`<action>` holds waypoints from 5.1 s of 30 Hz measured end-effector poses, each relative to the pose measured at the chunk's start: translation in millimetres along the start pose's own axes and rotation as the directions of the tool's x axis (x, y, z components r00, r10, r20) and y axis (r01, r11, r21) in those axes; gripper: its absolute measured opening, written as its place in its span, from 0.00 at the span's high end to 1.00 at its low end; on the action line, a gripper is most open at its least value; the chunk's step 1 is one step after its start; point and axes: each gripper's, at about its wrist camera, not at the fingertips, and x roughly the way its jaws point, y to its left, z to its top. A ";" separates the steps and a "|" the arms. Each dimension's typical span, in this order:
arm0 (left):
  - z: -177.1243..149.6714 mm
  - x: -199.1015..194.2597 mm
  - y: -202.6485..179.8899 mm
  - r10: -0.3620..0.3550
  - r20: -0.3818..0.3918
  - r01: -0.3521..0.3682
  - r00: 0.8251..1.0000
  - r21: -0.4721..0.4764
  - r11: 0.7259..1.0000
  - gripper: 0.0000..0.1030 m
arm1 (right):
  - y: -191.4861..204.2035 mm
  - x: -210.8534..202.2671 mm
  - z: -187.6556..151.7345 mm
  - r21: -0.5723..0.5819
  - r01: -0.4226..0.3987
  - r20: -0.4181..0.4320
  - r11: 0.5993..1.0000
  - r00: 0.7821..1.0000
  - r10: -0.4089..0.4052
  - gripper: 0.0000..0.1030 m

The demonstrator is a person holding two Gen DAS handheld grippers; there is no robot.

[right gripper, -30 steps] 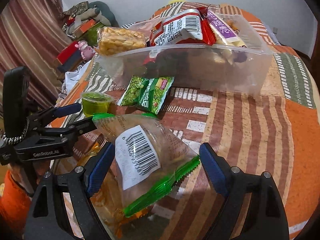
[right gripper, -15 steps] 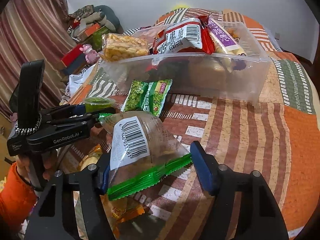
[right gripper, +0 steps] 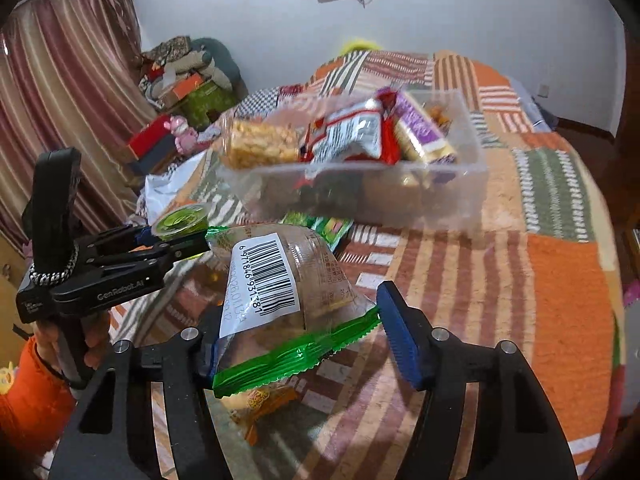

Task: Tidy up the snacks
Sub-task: 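Carry jelly cup into box with left gripper while right carries bread bag in, then grasp the orange-labeled cake with left gripper while right grasps the green pea bag, then place the cake into the box with left gripper while right places the pea bag in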

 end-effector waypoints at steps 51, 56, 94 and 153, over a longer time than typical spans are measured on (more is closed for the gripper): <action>130.2 114.6 -1.0 0.055 -0.013 -0.055 0.998 -0.013 0.998 0.55 | -55.5 53.0 83.5 0.103 0.264 0.150 0.959 0.949 -0.277 0.37; 126.3 103.4 -3.3 0.048 0.003 -0.048 0.999 -0.009 0.999 0.45 | -60.1 50.6 82.3 0.109 0.268 0.114 0.957 0.953 -0.280 0.31; -43.3 1.5 -82.9 -0.121 -0.180 0.146 0.976 0.135 0.980 0.06 | -5.7 -7.7 9.0 -0.017 0.234 0.079 0.972 0.969 -0.232 0.17; 8.3 -12.4 21.0 0.053 0.078 -0.049 0.996 -0.060 0.997 0.20 | 17.6 63.6 21.2 -0.059 0.043 -0.051 0.997 0.998 -0.046 0.61</action>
